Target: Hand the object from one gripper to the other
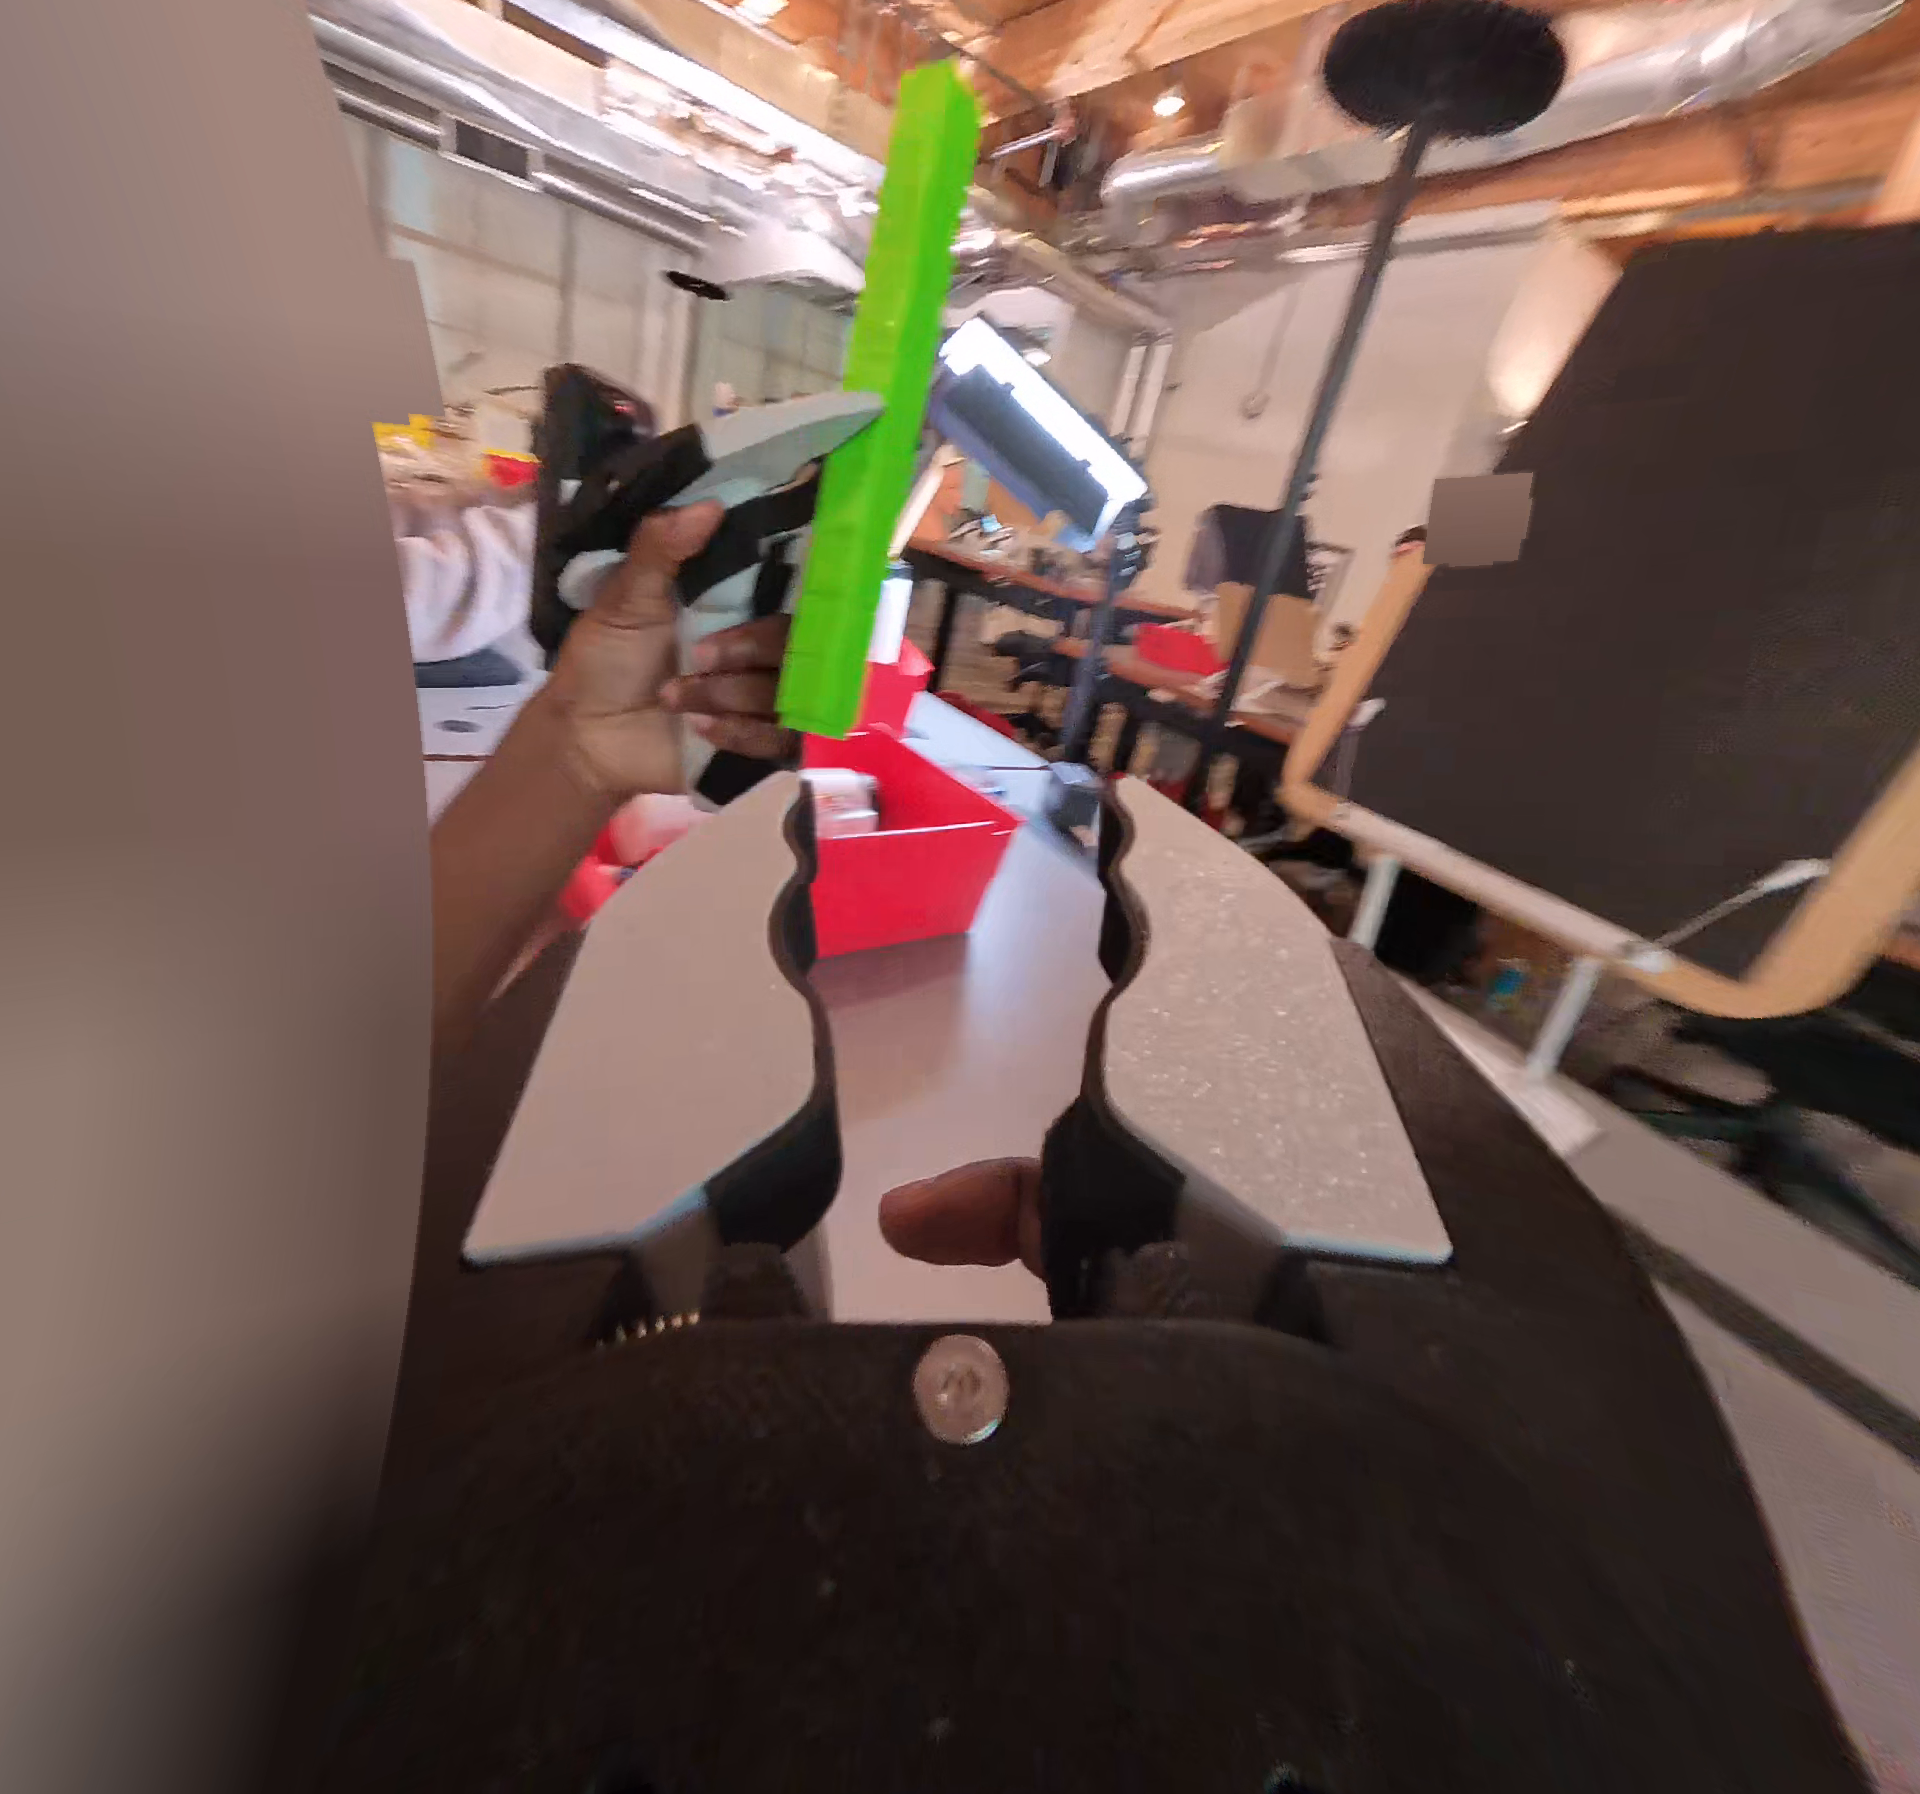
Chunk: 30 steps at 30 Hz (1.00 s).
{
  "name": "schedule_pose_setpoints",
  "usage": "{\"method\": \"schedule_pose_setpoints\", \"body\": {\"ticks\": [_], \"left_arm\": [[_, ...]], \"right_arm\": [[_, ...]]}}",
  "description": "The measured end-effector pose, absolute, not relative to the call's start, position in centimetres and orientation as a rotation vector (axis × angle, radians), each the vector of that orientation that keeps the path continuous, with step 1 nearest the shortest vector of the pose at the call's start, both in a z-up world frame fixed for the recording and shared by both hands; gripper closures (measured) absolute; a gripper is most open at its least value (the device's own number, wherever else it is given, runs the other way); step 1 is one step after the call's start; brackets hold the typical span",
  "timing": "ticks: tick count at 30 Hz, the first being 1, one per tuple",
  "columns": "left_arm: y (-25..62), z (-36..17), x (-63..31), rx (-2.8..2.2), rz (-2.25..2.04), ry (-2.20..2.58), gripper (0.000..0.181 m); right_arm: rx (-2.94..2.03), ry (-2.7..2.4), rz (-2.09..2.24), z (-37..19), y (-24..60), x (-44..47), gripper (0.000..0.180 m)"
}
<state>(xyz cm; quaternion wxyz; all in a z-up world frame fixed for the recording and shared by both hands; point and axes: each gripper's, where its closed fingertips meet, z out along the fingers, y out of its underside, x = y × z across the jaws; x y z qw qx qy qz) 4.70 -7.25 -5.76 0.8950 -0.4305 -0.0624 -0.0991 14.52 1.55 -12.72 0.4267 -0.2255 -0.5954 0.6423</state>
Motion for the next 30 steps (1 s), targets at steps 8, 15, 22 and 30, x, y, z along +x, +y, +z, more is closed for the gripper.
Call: {"method": "schedule_pose_setpoints", "body": {"ticks": [8,15,22,30], "left_arm": [[-1.9,-7.0,10.3,-0.92,-0.492,-0.028,0.158],[-0.1,-7.9,13.0,-0.953,-0.597,0.023,0.159],[1.1,-8.9,14.5,-1.012,-0.616,0.076,0.158],[0.1,-10.0,13.4,-1.162,-0.279,0.235,0.133]], "right_arm": [[-0.68,-1.577,1.916,-14.7,-1.4,13.4,0.123],[-0.688,-1.567,2.002,-14.6,-1.9,13.4,0.129],[-0.622,-1.546,2.036,-13.9,-1.8,14.3,0.155],[-0.578,-1.555,1.848,-13.6,-0.2,14.2,0.159]]}}
